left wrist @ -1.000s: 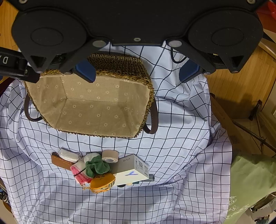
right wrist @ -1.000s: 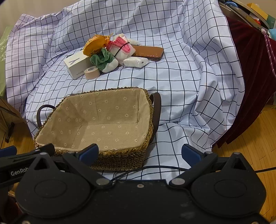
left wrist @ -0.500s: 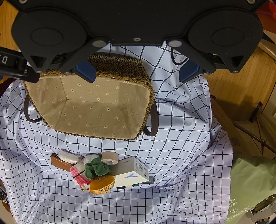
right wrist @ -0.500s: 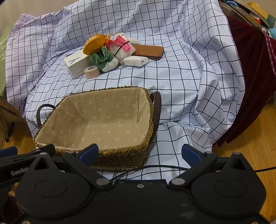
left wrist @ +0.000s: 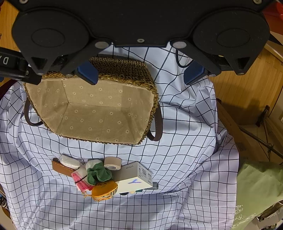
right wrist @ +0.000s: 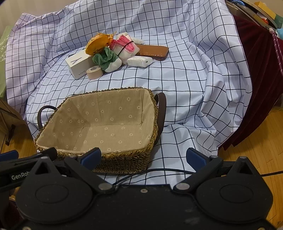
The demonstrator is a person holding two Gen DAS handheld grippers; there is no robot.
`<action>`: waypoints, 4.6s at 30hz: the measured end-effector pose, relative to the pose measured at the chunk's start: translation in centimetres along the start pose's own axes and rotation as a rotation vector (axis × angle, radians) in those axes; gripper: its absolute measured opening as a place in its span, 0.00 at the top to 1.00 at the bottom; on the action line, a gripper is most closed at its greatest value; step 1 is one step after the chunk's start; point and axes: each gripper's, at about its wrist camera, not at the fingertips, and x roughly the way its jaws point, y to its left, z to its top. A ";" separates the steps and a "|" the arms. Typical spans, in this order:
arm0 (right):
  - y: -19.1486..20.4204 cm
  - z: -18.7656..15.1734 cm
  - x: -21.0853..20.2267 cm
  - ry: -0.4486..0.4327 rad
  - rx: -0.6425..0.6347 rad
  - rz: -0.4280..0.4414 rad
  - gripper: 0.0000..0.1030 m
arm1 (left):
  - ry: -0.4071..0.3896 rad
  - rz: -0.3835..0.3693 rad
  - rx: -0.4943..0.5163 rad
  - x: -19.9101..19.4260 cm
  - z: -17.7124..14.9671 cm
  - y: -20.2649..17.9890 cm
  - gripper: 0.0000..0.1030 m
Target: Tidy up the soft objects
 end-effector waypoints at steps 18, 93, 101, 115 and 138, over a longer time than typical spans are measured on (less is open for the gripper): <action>0.1 1.0 0.5 -0.058 -0.047 0.074 0.00 | -0.094 -0.016 -0.098 -0.4 2.4 1.8 0.03; -0.9 15.1 13.7 -0.106 0.037 0.129 0.03 | 0.019 -0.366 -0.137 16.2 25.5 -4.9 0.39; -1.0 15.3 13.9 -0.104 0.041 0.117 0.03 | -0.036 -0.360 -0.086 15.2 24.3 -4.8 0.40; -0.6 15.2 14.1 -0.089 0.030 0.111 0.03 | -0.046 -0.328 -0.009 15.3 22.9 -5.3 0.25; -1.1 16.2 14.8 -0.110 0.039 0.072 0.03 | -0.102 -0.482 -0.121 14.1 24.4 -3.5 0.41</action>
